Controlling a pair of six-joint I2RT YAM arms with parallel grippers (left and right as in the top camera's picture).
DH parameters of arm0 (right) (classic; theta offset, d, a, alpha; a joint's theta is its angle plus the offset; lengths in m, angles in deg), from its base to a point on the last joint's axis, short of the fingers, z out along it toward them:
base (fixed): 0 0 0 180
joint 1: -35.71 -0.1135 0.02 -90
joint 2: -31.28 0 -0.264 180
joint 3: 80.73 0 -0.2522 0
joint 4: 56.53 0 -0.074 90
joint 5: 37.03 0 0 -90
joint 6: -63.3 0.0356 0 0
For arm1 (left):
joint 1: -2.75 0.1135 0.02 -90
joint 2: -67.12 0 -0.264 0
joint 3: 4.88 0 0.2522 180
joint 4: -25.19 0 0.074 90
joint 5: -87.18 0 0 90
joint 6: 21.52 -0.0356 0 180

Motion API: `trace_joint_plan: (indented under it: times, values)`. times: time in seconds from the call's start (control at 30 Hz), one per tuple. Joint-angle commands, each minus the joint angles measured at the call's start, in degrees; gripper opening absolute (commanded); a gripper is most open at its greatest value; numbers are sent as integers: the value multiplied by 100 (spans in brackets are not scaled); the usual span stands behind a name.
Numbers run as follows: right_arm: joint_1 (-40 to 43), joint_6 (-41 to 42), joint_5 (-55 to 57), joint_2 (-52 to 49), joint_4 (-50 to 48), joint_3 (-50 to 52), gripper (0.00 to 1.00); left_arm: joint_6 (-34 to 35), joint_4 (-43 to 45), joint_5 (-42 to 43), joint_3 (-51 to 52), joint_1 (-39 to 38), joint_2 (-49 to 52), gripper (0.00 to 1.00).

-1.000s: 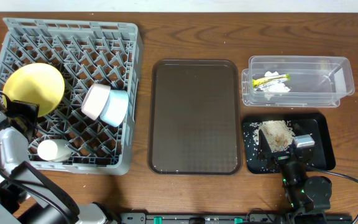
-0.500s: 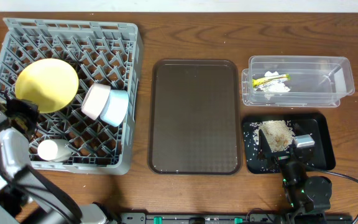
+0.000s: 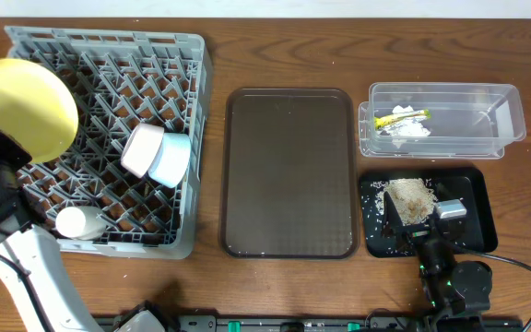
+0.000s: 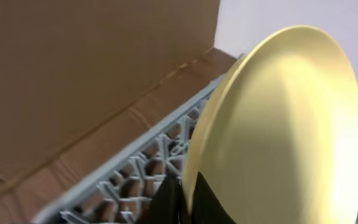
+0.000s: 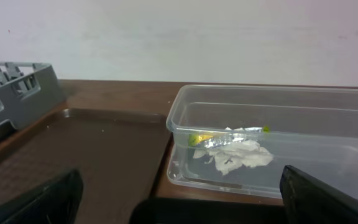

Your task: Sort waste into correct bins and load items into the dishwasher

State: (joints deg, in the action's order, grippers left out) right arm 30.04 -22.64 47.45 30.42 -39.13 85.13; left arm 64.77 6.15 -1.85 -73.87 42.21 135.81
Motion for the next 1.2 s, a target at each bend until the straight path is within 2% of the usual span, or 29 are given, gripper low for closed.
trace_joint_plan:
  times: [0.0,0.13,0.3,0.5,0.8,1.0,1.1,1.17]
  values:
    - [39,-28,15,11,22,7,99,-817,98,-660,-87,-129,149,8]
    - [39,-28,13,11,22,7,99,-1051,306,-721,-87,-282,304,7]
    - [42,-28,13,9,22,7,99,-1875,505,-942,-87,-533,470,8]
    - [42,-28,15,9,22,7,99,-1921,490,-970,-83,-708,750,8]
    - [42,-28,13,9,22,7,99,-1921,737,-1565,-83,-1010,1250,8]
    - [42,-28,13,11,22,7,99,-2350,1176,-2218,-83,-1132,1231,7]
    - [39,-28,13,11,22,7,99,-2345,1097,-2234,-83,-1132,1222,8]
    - [39,-28,15,11,22,7,99,-1980,846,-2236,-83,-1132,1215,8]
